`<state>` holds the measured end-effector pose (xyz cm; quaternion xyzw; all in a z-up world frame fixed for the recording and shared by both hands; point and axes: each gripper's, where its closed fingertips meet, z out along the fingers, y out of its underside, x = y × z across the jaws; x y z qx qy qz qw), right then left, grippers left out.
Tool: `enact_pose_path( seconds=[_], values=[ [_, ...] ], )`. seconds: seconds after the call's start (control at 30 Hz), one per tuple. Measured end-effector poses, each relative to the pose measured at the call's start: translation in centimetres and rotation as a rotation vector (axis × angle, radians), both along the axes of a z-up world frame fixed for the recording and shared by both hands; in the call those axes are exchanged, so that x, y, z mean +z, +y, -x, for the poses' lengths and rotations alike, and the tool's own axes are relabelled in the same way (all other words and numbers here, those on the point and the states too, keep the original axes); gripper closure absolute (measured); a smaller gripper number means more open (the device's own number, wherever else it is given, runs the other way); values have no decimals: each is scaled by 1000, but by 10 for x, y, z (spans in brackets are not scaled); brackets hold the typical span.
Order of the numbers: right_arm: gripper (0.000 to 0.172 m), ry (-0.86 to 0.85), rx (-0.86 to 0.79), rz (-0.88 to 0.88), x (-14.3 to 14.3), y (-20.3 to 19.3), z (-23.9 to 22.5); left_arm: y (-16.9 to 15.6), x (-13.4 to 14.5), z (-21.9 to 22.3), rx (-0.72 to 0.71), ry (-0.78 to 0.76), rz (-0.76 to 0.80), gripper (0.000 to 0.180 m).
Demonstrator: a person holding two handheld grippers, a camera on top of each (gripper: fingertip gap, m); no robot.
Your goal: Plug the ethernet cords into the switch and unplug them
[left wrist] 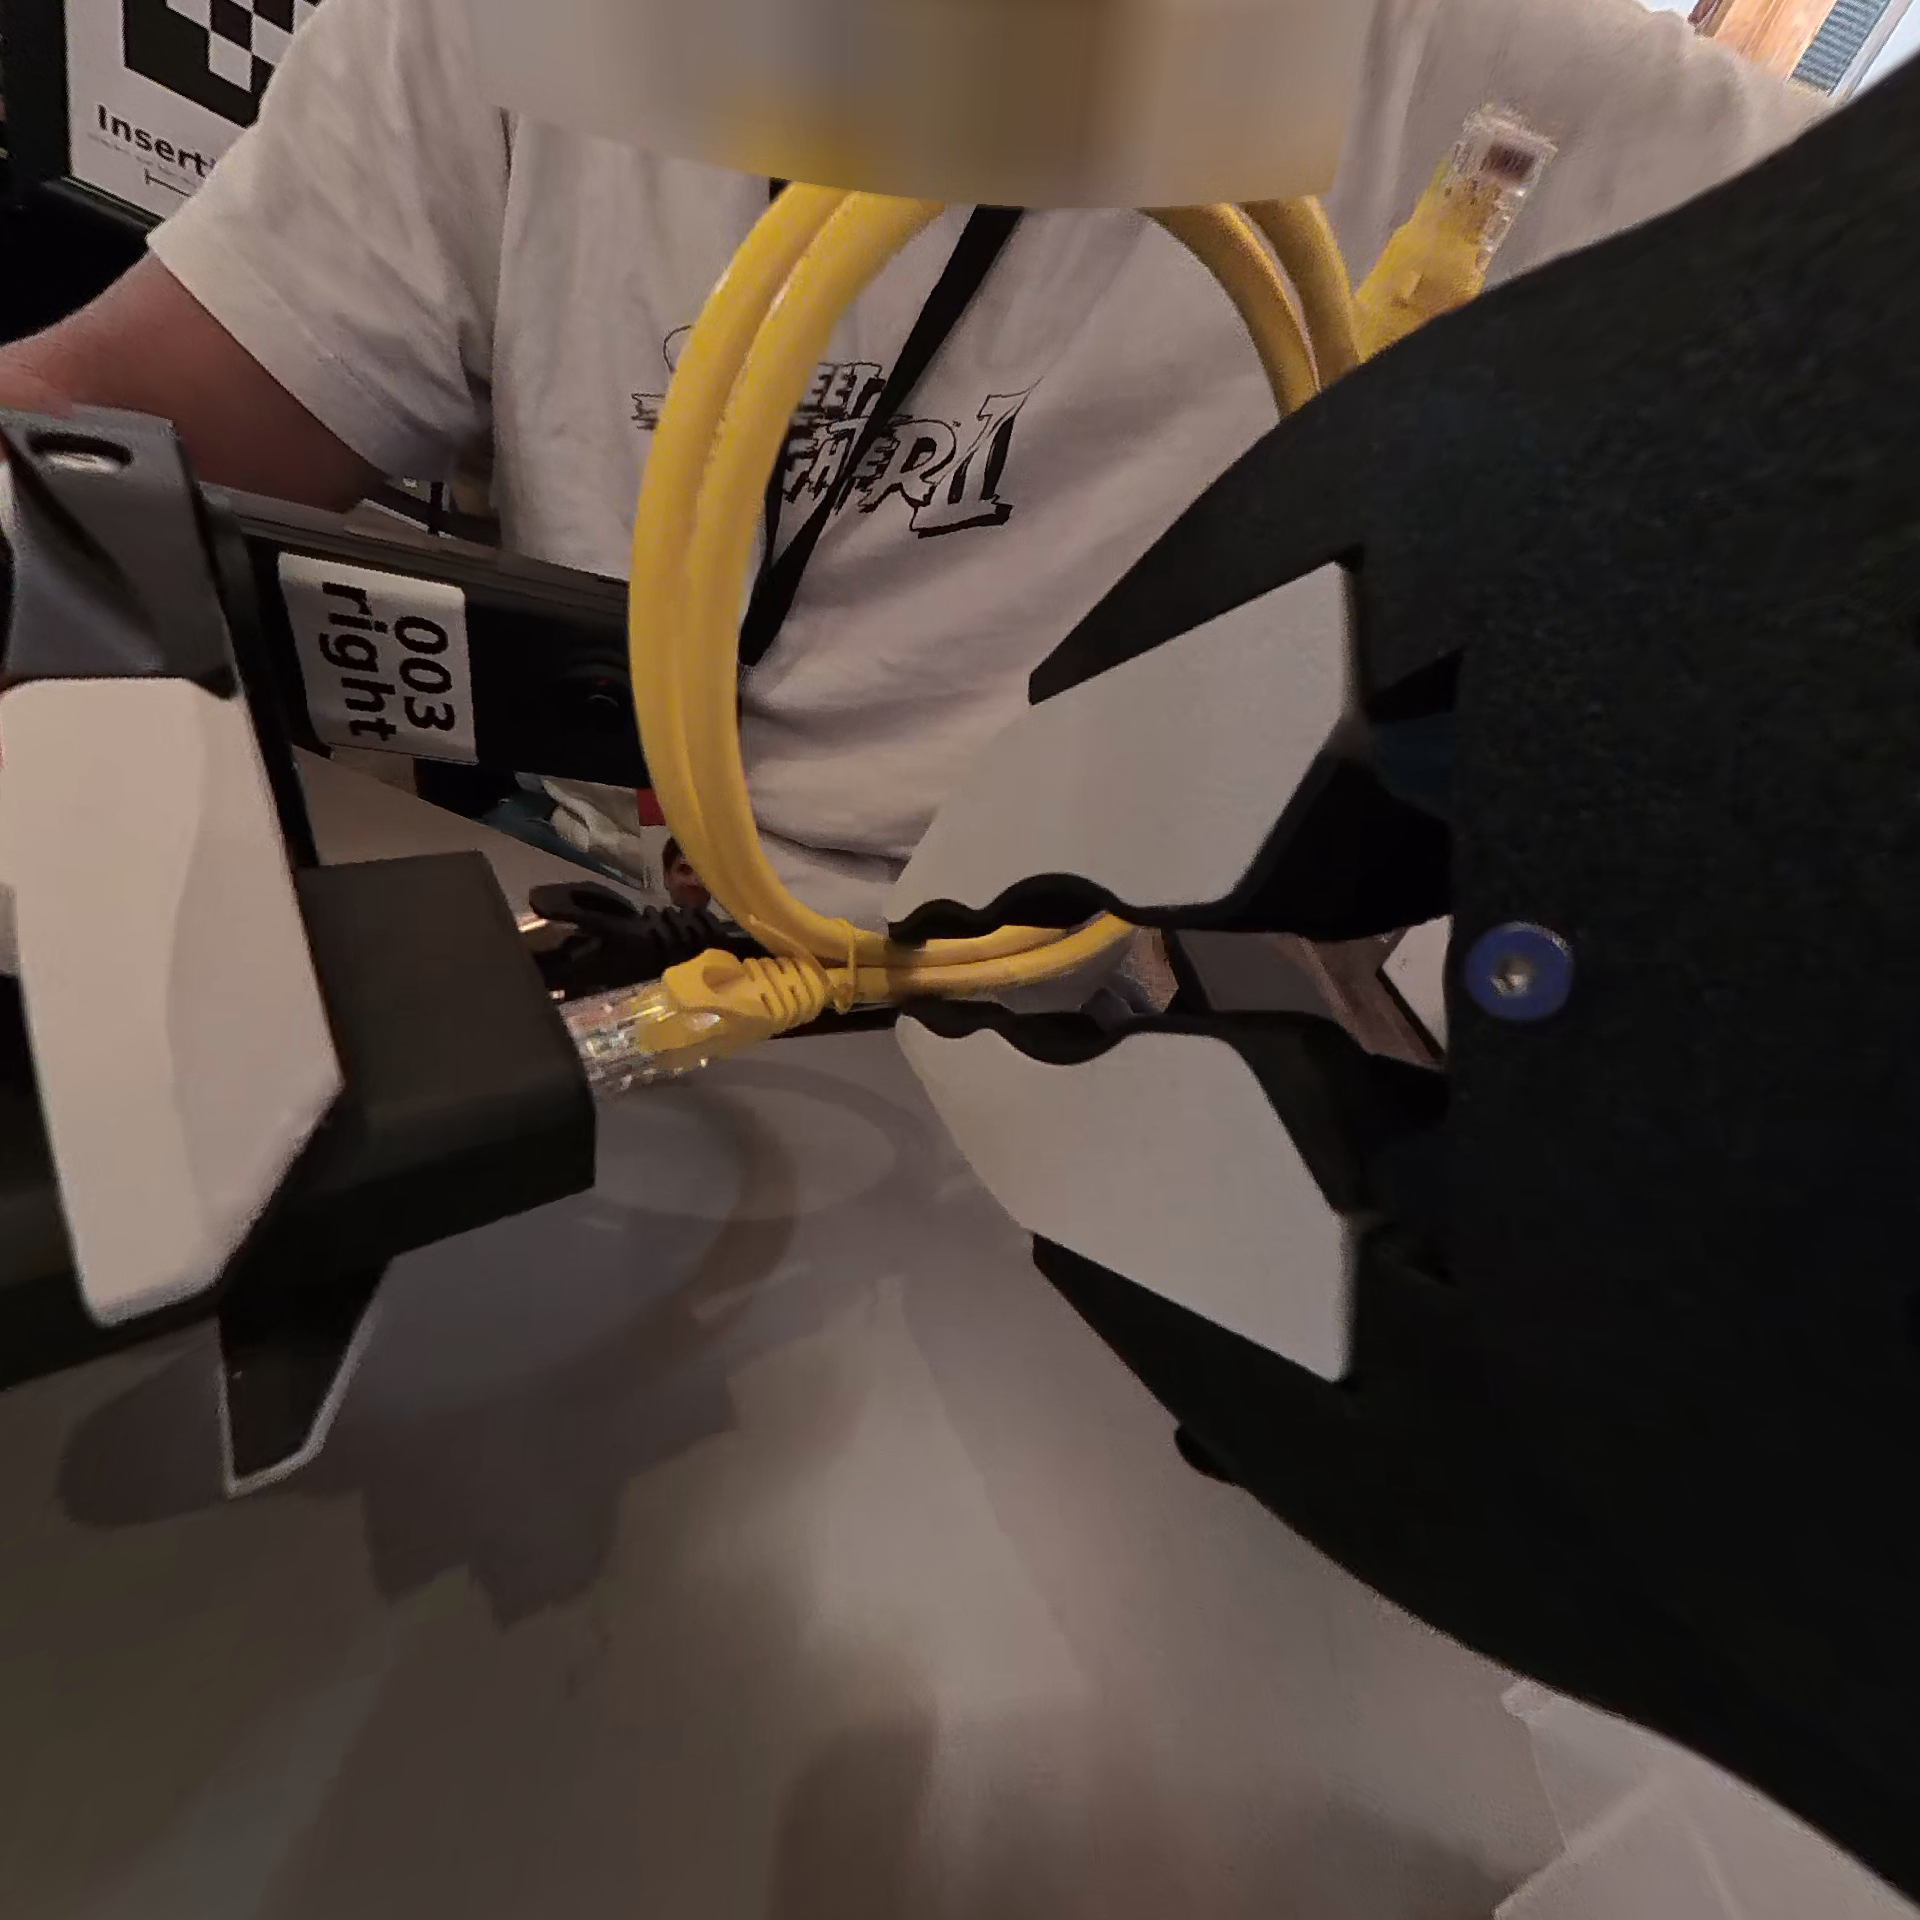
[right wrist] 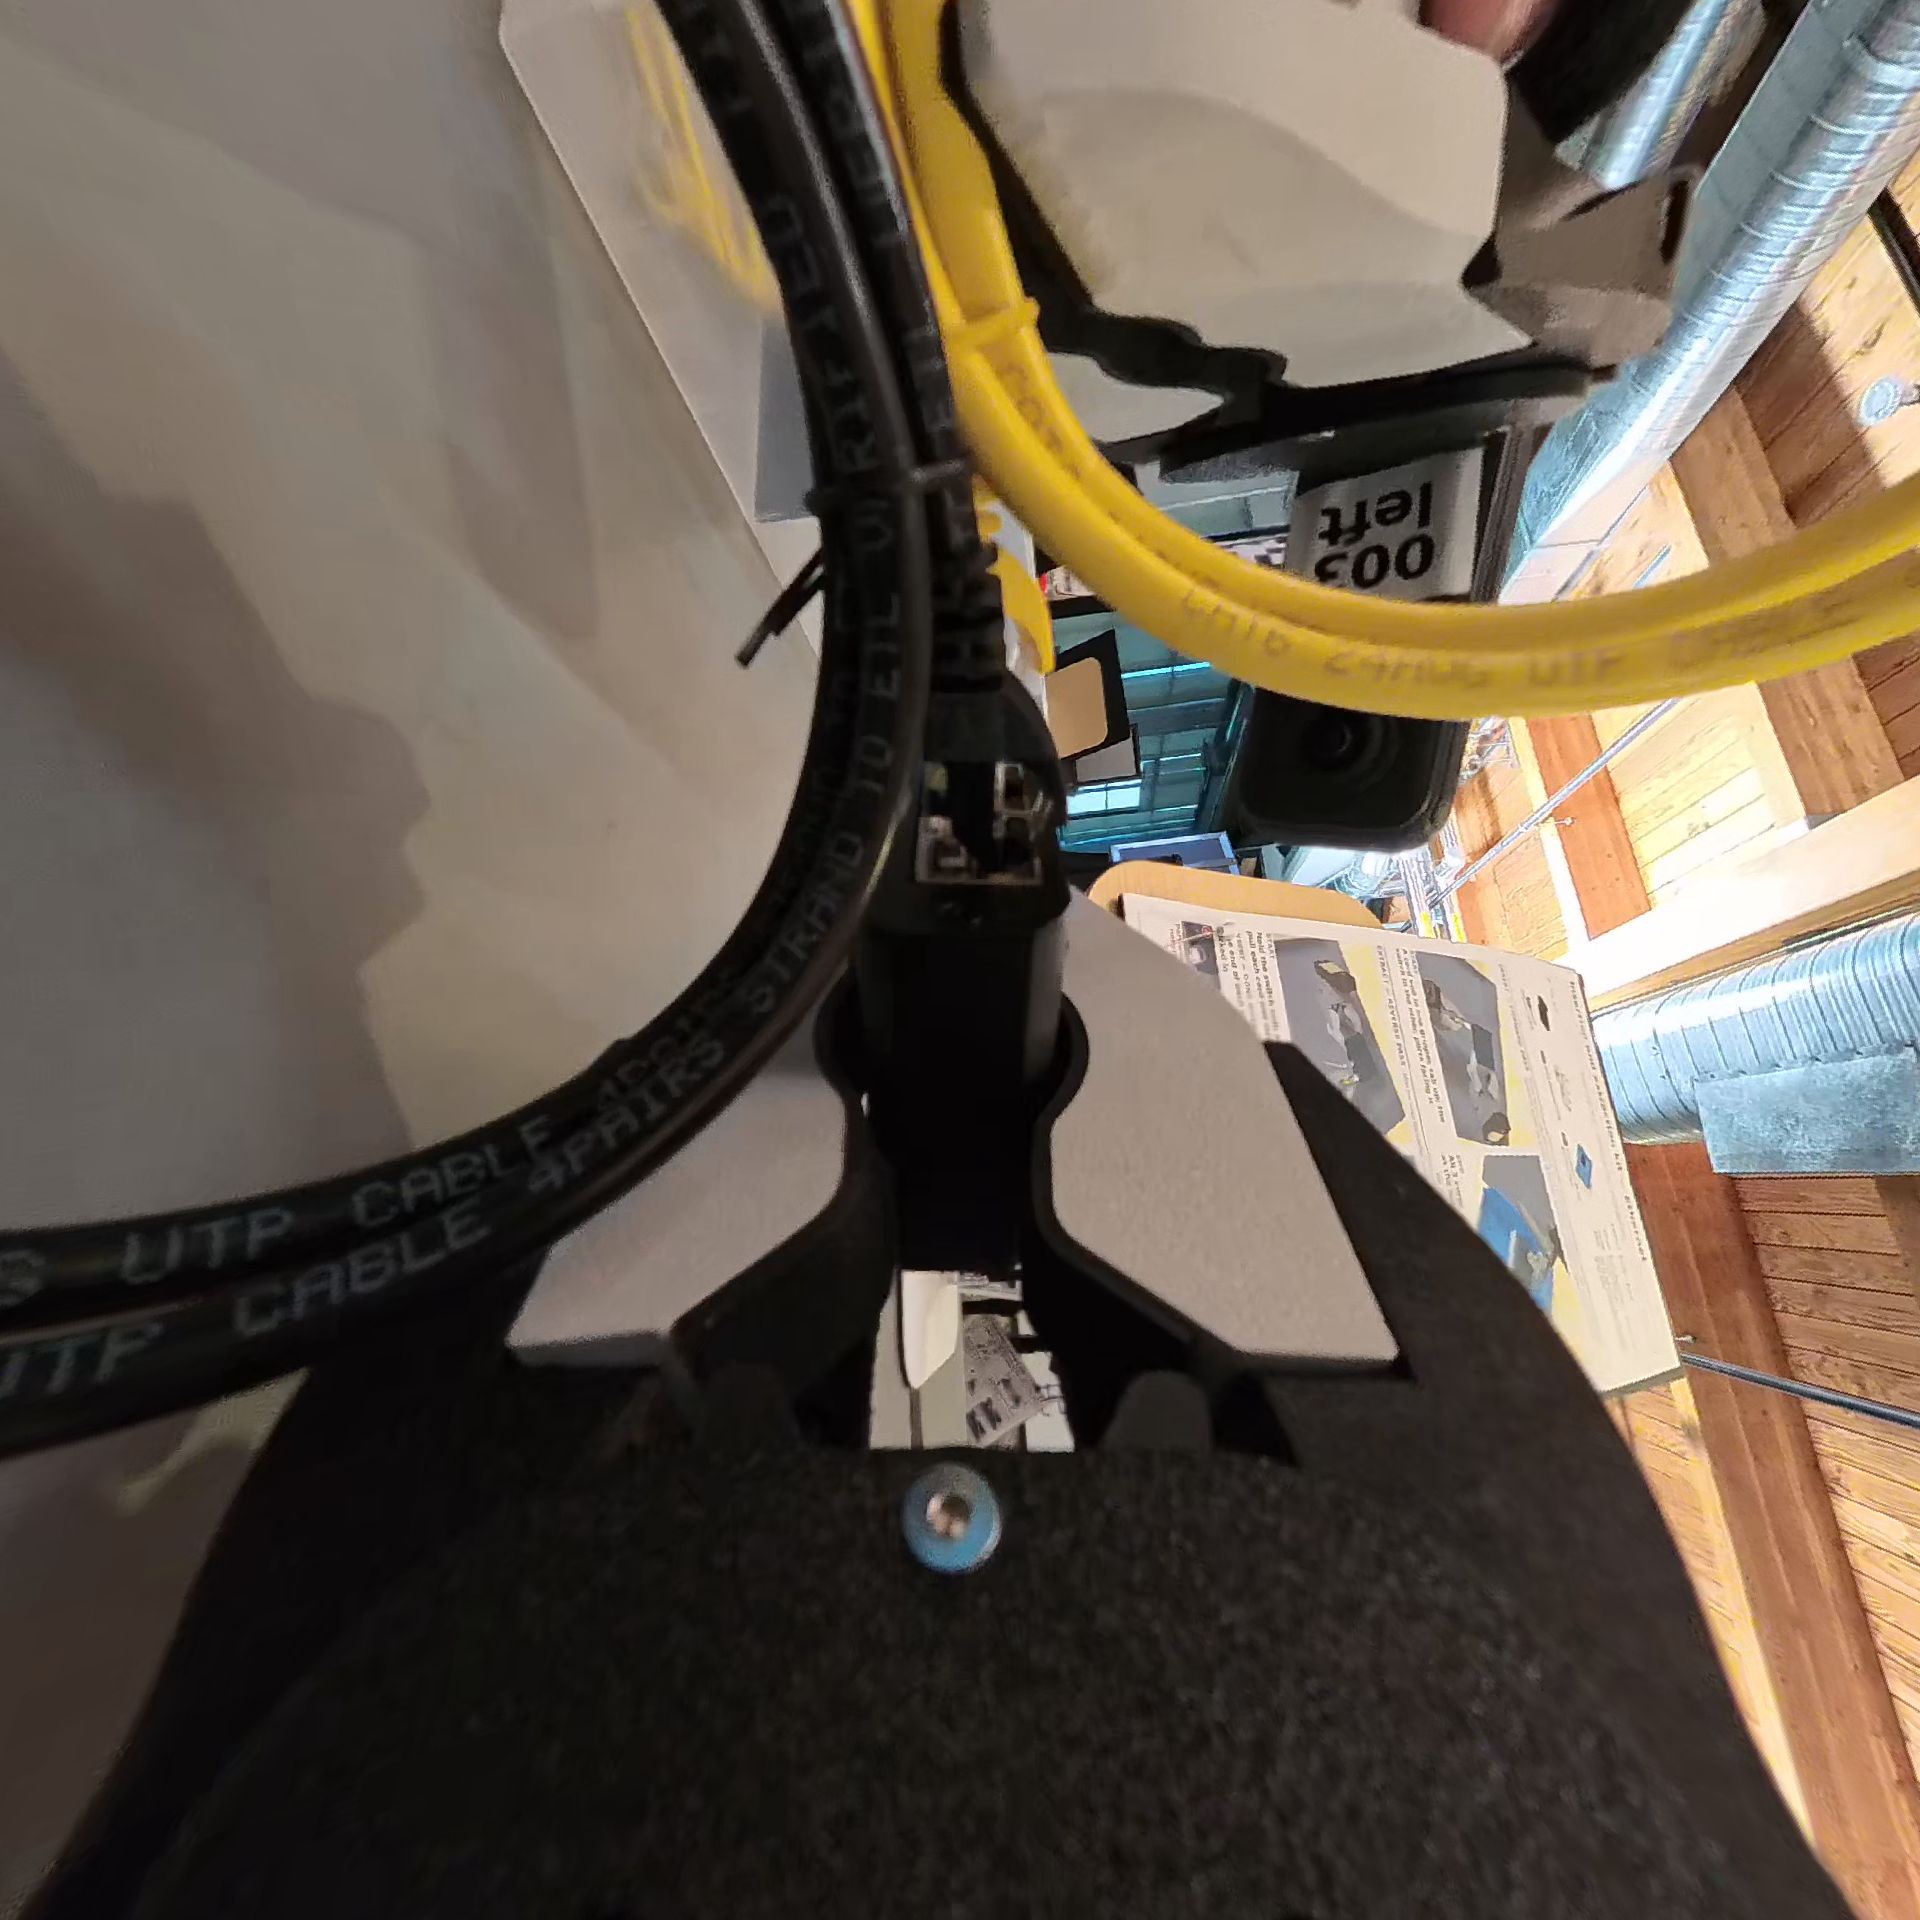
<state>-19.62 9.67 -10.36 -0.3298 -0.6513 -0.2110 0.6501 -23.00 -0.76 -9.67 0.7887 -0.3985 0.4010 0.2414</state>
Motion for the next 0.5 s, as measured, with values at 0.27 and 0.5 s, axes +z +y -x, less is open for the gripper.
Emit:
enact_pose_path(
  seconds=[0.27, 0.5],
  values=[
    [144, -13, 42, -21, 0, -8, 6, -7, 0, 5, -136, 42, -20, 170],
    [147, 12, 57, 5, 3, -9, 6, -7, 8, 2, -171, 15, 18, 170]
  ],
)
